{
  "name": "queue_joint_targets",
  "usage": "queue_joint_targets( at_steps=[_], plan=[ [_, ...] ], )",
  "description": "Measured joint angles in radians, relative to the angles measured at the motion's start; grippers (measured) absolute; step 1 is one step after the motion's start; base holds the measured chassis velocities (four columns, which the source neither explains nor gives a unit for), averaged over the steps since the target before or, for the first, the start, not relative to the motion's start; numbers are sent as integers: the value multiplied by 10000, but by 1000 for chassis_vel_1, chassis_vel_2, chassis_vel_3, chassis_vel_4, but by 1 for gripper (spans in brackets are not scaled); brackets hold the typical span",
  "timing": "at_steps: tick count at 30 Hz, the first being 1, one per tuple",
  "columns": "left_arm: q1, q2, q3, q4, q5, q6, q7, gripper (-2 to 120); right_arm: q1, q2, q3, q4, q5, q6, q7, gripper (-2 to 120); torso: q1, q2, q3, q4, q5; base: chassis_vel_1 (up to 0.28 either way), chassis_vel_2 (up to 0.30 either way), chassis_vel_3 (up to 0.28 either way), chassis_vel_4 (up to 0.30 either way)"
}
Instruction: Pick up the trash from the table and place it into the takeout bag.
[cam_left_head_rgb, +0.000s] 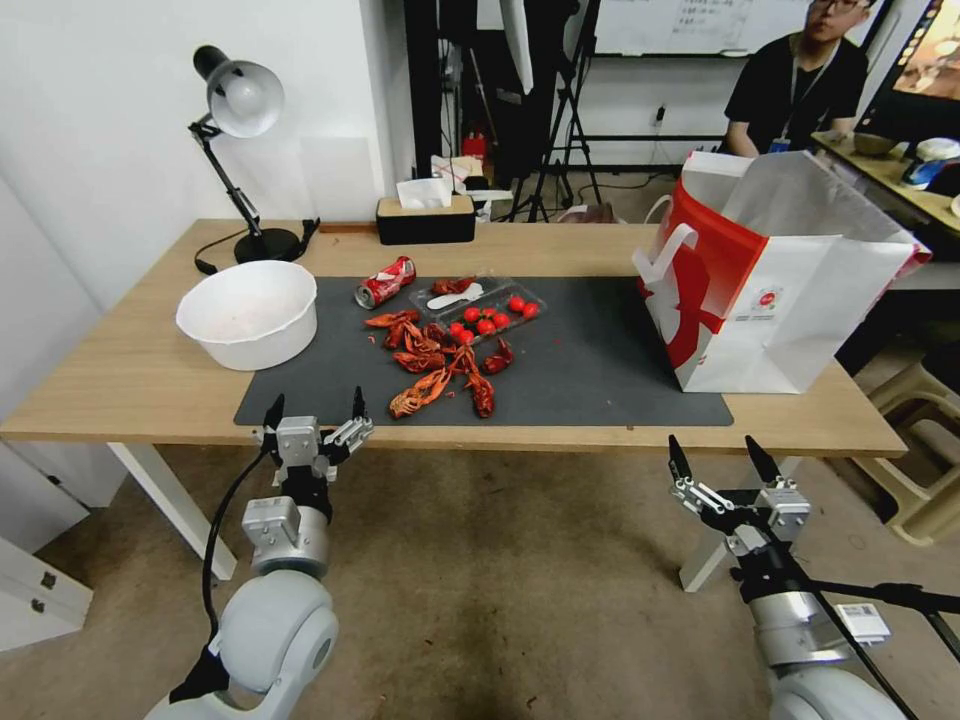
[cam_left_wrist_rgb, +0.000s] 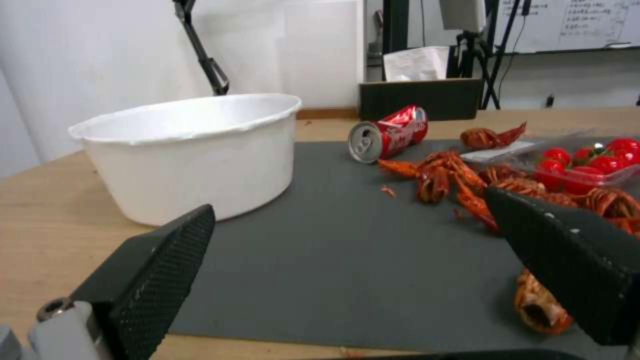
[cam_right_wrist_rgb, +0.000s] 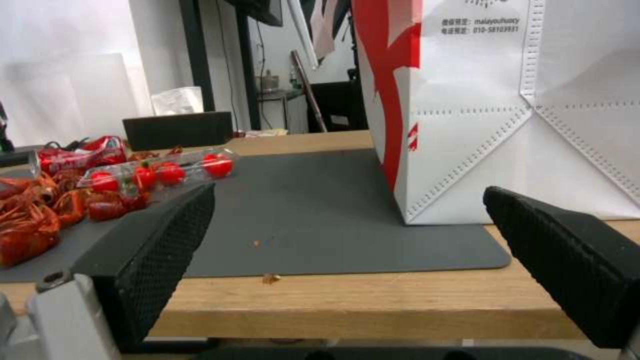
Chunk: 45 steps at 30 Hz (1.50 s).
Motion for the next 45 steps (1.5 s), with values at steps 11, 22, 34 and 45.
queue_joint_targets(
  at_steps=[11,22,34,45],
  plan=[
    [146,3,-147,228,-2,-461,289,100,-6,1,-72,6,-29,0,0,100,-1,0,0,2,1,0,0,0,0],
    [-1566,934,111,1246,-956,-1816,2149,100,-35,-17,-55,50,-38,2,1,100,0,0,0,0,2,0,0,0,0],
    [-3227,1664,615,2068,-1743,-1665,2931,100,-62,36,-26,73,-59,4,0,100,0,0,0,0,0,0,0,0,0],
    [-5749,2361,1439,3723,-2492,-795,4450,100,-94,93,-38,76,-148,5,3,100,2,0,1,2,1,0,0,0,0]
  ],
)
